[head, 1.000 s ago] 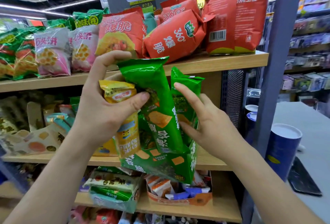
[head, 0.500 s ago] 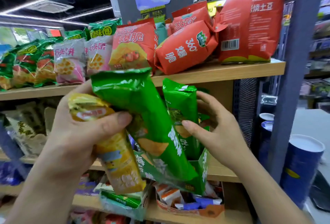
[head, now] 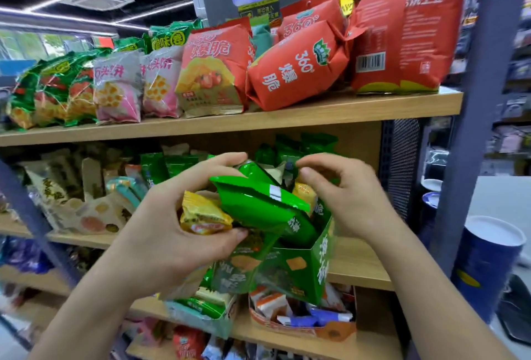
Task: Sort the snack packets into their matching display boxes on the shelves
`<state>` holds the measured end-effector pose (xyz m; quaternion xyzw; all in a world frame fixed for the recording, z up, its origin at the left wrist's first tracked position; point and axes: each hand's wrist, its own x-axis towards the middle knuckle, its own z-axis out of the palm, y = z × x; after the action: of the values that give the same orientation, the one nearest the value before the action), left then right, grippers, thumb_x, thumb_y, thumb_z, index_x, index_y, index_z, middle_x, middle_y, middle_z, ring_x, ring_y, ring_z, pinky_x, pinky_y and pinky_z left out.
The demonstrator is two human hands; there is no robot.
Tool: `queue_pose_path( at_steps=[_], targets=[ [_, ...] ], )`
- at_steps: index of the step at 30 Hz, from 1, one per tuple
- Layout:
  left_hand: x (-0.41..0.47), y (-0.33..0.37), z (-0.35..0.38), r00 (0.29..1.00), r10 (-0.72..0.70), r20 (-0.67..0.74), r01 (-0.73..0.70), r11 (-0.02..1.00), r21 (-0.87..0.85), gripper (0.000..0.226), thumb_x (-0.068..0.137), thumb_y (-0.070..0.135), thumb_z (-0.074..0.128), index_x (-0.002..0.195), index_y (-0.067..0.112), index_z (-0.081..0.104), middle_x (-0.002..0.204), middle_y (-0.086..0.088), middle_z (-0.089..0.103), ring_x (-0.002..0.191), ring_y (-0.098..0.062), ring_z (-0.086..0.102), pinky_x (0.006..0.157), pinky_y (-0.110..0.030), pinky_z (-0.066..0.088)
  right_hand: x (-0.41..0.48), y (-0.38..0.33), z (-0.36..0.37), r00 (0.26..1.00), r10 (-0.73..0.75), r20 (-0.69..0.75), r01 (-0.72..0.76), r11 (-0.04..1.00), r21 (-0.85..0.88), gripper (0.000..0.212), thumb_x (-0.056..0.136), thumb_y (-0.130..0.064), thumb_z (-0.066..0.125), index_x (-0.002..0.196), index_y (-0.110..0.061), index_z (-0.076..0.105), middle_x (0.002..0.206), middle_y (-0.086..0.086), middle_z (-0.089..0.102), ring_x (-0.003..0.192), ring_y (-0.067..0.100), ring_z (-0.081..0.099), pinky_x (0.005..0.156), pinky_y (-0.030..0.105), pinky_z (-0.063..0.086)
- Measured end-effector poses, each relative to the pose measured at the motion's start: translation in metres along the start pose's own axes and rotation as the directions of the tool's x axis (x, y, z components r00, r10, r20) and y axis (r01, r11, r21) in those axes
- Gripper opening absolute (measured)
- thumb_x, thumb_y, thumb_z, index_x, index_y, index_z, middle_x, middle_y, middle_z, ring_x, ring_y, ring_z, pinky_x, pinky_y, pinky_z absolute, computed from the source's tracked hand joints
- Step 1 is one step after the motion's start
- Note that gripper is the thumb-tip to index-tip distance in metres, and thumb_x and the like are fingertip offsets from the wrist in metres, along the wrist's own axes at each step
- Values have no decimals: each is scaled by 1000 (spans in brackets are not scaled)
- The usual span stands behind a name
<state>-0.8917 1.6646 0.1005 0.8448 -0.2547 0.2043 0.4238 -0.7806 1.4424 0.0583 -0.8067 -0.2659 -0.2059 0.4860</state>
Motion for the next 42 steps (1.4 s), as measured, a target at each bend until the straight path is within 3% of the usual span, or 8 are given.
queue_pose_path(
  at_steps=[4, 9, 19, 24, 28, 34, 38, 42],
  targets=[
    [-3, 4, 2, 1000, 4, -2, -4, 1000, -28, 47, 66, 28, 77, 112, 28, 66, 136, 14, 57, 116, -8, 61, 87, -27, 54, 10, 17, -2, 975, 200, 93, -131, 862, -489, 43, 93, -43, 62, 130, -22, 61, 117, -2, 67, 102, 18, 62, 82, 33, 53],
    [0, 7, 4, 1000, 4, 26, -2, 999, -43, 46, 67, 25, 77, 112, 28, 65, 137, 12, 56, 119, -11, 60, 89, -32, 54, 22, 17, 22, 958, 242, 153, -89, 759, -645, 35, 89, -26, 64, 122, -16, 60, 116, 8, 66, 103, 31, 62, 77, 39, 55],
    [10, 10, -2, 998, 30, 58, -26, 997, -78, 46, 68, 21, 77, 113, 22, 65, 136, 6, 58, 121, -14, 59, 88, -32, 55, 27, 1, 7, 961, -140, -237, 68, 956, -286, 8, 87, -16, 71, 84, -22, 67, 83, -11, 61, 83, 15, 56, 70, 28, 39],
    [29, 10, 13, 992, -31, 123, 39, 997, -62, 45, 71, 8, 78, 110, 26, 66, 137, 17, 54, 118, -7, 60, 85, -23, 54, 1, -21, -15, 739, -426, -523, 357, 905, -232, 10, 87, 1, 68, 89, -7, 64, 97, 1, 65, 94, 19, 56, 83, 28, 44],
    [47, 5, 28, 977, -95, 190, 112, 991, -80, 47, 75, 2, 80, 114, 23, 64, 122, 8, 66, 105, -12, 67, 83, -24, 55, -14, -33, -40, 607, -357, -710, 512, 859, 5, 20, 98, 4, 52, 101, -14, 45, 119, 15, 57, 113, 23, 60, 93, 33, 49],
    [46, -8, 30, 973, -166, 159, 202, 948, -245, 47, 74, 3, 76, 117, 15, 63, 106, -5, 74, 98, -22, 71, 79, -29, 57, -16, -23, -69, 474, -253, -843, 463, 886, -6, 18, 104, -24, 45, 109, -8, 54, 110, 28, 58, 92, 40, 59, 84, 50, 49],
    [24, -21, 21, 980, -198, 16, 188, 902, -388, 53, 67, 4, 77, 118, 11, 64, 114, -5, 72, 100, -28, 70, 78, -37, 59, -25, -21, -46, 768, -301, -566, 282, 951, -124, 26, 93, -4, 55, 91, -26, 66, 100, 7, 49, 97, -1, 51, 87, 11, 38],
    [0, -33, 11, 964, -264, -39, 218, 863, -456, 59, 63, 3, 83, 119, 12, 66, 120, -5, 69, 103, -31, 69, 76, -40, 59, -25, 0, -12, 978, 53, -202, -54, 999, 1, 42, 81, -60, 65, 117, -38, 62, 111, -6, 49, 98, -10, 48, 83, 1, 33]
  ],
)
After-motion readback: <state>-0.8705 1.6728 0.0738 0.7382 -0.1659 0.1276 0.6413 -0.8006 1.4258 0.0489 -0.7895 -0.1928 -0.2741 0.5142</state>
